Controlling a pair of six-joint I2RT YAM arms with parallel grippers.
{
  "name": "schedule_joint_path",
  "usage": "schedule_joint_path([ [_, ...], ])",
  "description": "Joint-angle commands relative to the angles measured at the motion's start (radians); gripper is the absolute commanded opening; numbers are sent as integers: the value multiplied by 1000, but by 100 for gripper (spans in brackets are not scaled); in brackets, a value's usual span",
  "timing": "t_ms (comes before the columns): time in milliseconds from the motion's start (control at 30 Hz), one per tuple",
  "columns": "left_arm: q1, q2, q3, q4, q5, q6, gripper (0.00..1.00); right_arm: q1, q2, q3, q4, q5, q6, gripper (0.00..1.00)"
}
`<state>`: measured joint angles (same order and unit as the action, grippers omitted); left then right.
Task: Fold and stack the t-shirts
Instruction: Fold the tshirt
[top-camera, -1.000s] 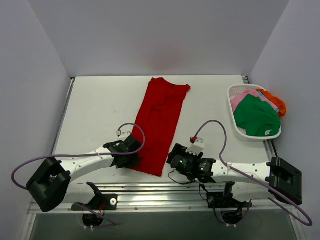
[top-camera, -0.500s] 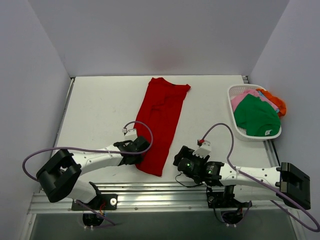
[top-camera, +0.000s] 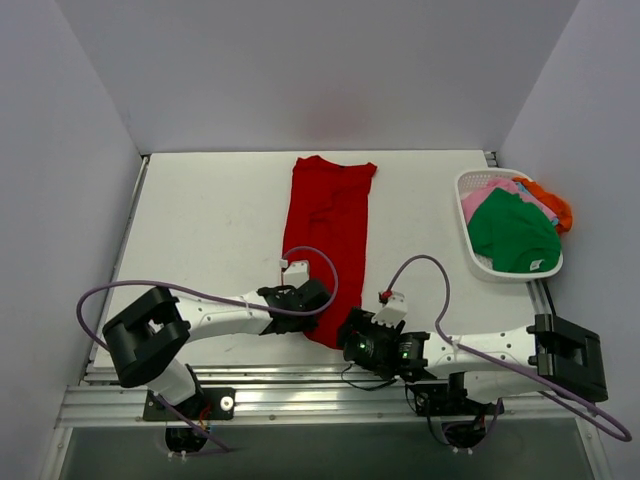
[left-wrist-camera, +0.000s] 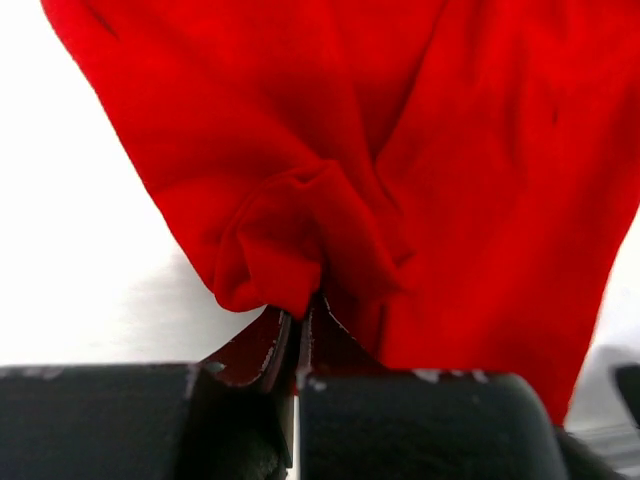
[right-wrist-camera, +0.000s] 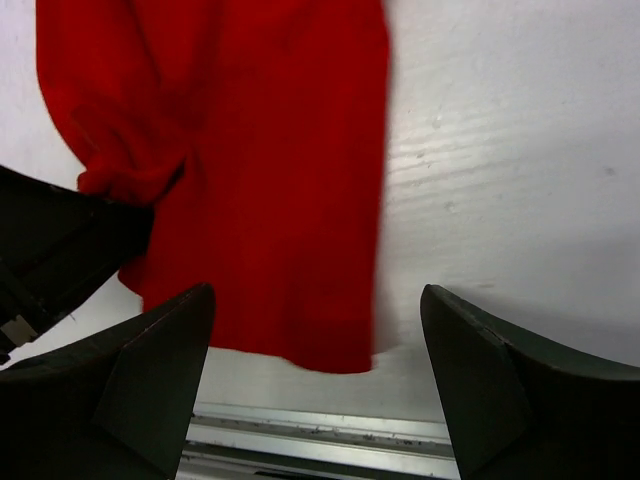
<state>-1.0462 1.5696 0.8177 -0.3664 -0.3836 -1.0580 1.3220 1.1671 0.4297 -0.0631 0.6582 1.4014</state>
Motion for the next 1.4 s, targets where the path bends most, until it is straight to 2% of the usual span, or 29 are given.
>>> schedule_joint_path([
  [0, -54, 38, 29, -37, 84, -22, 2, 45, 45, 53, -33, 66, 80, 79],
  [333, -83, 46, 34, -48, 63, -36, 2, 115, 20, 64, -164, 115, 203, 77],
  [567, -81, 69, 35, -48, 54, -37, 2, 166, -6, 61, -288, 135, 319, 72],
  [700, -83, 73, 37, -48, 49, -36, 2, 210, -18, 38, -342, 139, 396, 61],
  [833, -83, 72, 40, -55, 46, -34, 2, 218, -21, 6, -323, 139, 421, 51],
  [933, -83, 69, 43, -65, 42, -34, 2, 221, -20, -3, -310, 149, 424, 37],
  [1033, -83, 63, 41, -74, 37, -36, 2, 220, -21, -14, -304, 158, 432, 32],
  [1133, -83, 55, 32, -77, 35, -39, 2, 221, -20, -20, -314, 165, 449, 33],
  [1367, -81, 66, 37, -74, 31, -37, 2, 220, -12, 6, -392, 179, 476, 48],
])
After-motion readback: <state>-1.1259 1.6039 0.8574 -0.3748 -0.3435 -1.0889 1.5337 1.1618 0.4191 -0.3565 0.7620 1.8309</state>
